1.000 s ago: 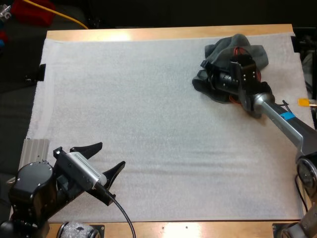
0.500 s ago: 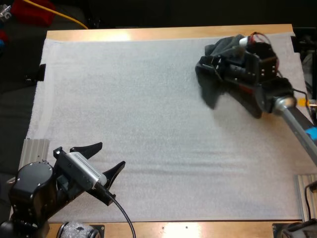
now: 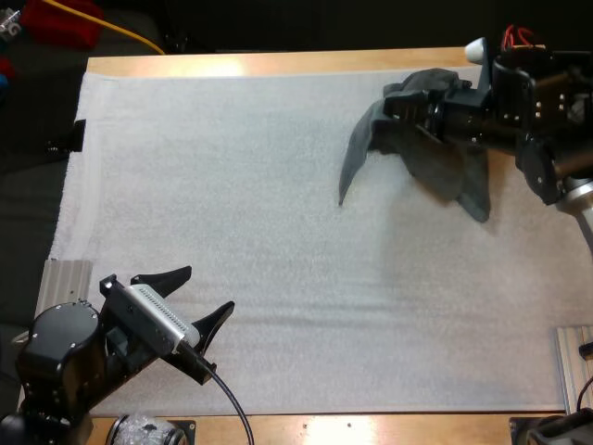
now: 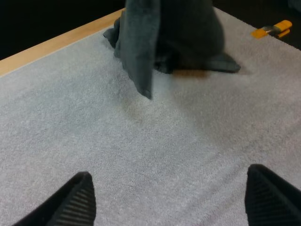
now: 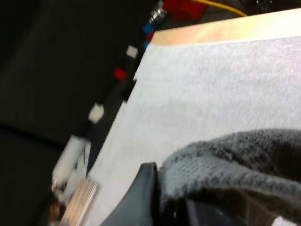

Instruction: Pick towel from pile, fold and stack

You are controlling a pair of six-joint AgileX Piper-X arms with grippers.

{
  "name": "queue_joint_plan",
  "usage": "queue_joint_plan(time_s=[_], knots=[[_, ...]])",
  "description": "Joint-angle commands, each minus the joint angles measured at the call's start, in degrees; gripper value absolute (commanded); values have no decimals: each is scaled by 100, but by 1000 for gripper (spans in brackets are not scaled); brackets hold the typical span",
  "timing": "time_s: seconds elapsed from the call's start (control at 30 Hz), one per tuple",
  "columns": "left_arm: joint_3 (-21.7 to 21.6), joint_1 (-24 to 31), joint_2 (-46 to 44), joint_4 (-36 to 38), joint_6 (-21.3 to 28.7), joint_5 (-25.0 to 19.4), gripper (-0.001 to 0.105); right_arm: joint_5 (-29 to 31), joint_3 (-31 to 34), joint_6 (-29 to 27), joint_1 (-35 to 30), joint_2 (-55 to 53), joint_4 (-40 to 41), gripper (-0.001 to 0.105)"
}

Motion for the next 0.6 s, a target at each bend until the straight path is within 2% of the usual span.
queue_joint_plan(time_s=[0.0,0.23,0.4,0.57], knots=[[-44,-19,-4,-25,6,35,64,-52,-160,-232,85,-66,281,2],[-44,-19,-4,-25,6,35,64,555,-681,-741,811,-66,1056,2],[-44,-19,-4,-25,6,35,64,821,-688,-740,1393,-3,1036,2],[-44,-19,-4,-25,6,35,64,1050,-688,-708,1900,217,447,2]])
